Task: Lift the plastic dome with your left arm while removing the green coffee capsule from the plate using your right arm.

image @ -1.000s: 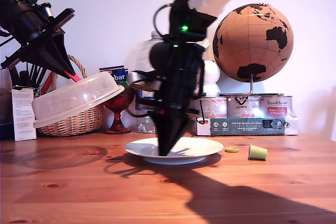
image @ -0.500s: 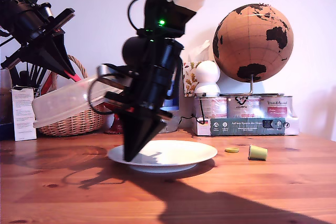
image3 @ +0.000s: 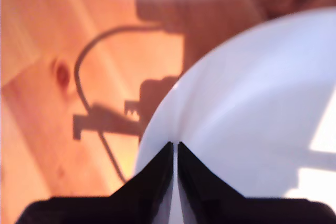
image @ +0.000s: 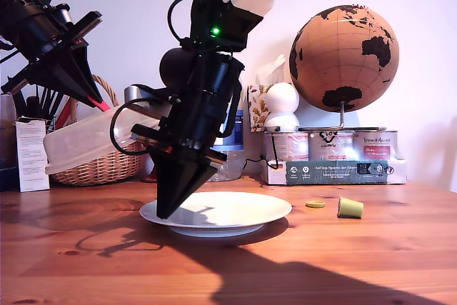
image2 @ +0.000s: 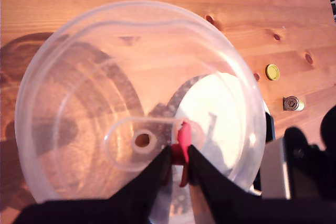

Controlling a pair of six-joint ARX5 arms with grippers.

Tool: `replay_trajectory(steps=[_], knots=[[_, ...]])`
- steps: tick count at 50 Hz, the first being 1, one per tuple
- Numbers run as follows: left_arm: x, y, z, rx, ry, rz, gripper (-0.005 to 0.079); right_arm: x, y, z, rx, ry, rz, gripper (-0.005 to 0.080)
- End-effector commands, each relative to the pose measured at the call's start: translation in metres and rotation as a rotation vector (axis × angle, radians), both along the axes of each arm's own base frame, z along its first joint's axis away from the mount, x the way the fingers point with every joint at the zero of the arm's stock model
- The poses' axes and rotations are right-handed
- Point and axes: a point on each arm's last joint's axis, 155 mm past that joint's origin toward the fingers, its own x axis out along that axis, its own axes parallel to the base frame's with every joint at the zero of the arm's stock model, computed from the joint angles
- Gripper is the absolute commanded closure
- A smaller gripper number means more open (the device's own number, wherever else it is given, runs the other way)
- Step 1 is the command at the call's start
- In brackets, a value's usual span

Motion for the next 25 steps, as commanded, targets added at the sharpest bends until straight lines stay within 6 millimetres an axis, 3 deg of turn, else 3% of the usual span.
replay_trajectory(steps=[1, 5, 16, 25], knots=[[0.003, -0.002, 0.016, -0.005, -0.049, -0.008, 0.0764, 0.014, -0.005, -0.001, 0.016, -0.027, -0.015, 0.0765], [0.003, -0.002, 0.016, -0.004, -0.048, -0.008, 0.0764, 0.036, -0.007, 0.012, 0.050, -0.096, -0.043, 0.0765], [0.002, -0.002, 0.016, -0.004, -0.046, -0.009, 0.0764, 0.100, -0.036, 0.030, 0.129, -0.226, -0.140, 0.0765], [0.003, -0.002, 0.016, 0.002, -0.059, -0.022, 0.0764, 0.158, -0.044, 0.069, 0.308, -0.391, -0.180, 0.0765]])
